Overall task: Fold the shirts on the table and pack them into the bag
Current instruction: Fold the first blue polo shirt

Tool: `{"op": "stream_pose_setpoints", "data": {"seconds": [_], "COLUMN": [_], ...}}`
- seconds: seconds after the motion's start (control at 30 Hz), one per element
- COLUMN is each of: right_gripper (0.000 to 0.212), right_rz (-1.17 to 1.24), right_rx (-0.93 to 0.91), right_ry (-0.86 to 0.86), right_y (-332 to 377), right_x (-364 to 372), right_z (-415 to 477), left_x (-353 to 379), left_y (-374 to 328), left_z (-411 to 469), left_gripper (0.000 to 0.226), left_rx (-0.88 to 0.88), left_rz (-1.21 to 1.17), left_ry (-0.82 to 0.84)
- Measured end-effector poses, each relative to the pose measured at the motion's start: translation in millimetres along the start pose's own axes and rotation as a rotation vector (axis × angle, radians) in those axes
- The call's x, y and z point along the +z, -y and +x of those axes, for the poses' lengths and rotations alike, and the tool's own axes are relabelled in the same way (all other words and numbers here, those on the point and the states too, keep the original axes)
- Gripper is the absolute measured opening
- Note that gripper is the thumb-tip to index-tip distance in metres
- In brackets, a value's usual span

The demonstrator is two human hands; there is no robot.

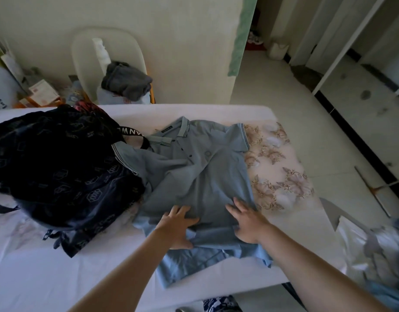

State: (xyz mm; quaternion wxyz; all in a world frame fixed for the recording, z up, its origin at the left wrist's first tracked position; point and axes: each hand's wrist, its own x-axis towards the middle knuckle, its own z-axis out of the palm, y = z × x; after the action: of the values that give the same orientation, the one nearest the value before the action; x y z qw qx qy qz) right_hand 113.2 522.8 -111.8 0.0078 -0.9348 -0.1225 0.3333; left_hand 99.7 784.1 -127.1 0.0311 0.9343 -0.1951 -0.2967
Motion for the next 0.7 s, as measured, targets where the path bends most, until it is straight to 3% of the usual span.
{"op": "stream_pose_setpoints", "data": {"seconds": [0.1, 0.2, 0.27, 0.33, 0.43, 0.57, 0.63, 0.7], "right_gripper": [0.067, 0.028, 0.025, 0.023, 0.028, 0.033, 0.042, 0.054], "right_rz": [-0.032, -0.114, -0.056, -0.004, 0.076, 0.144, 0.103, 0.089], "right_rx": [0.045, 0.011, -0.03, -0.065, -0.098, -0.127, -0.166, -0.202], "right_ry": [-0.054, -0.011, 0.075, 0.088, -0.082, -0.4, -0.428, -0.385], "right_y": [-12, -20, -23, -29, -39, -49, -52, -52], "right_x": [7, 0, -11, -27, -50, -73, -81, -89], "right_z": [-12, -23, -26, -19, 15, 73, 105, 133], "left_x": [-22, -44, -56, -65, -79, -99, -106, -108], "left_y": [-8, -22, -31, -37, -38, -23, -11, 2], "left_z": [9, 22, 32, 44, 68, 100, 116, 129], "left_gripper": [0.06, 0.045, 0.04, 0.032, 0.021, 0.023, 0.029, 0.038], "left_rx": [0.055, 0.078, 0.073, 0.08, 0.029, -0.102, -0.148, -0.276], "left_rz": [-0.102, -0.214, -0.294, -0.346, -0.397, -0.374, -0.229, -0.112], "left_ry": [0.05, 0.272, 0.433, 0.472, 0.141, -0.378, -0.441, -0.39]}}
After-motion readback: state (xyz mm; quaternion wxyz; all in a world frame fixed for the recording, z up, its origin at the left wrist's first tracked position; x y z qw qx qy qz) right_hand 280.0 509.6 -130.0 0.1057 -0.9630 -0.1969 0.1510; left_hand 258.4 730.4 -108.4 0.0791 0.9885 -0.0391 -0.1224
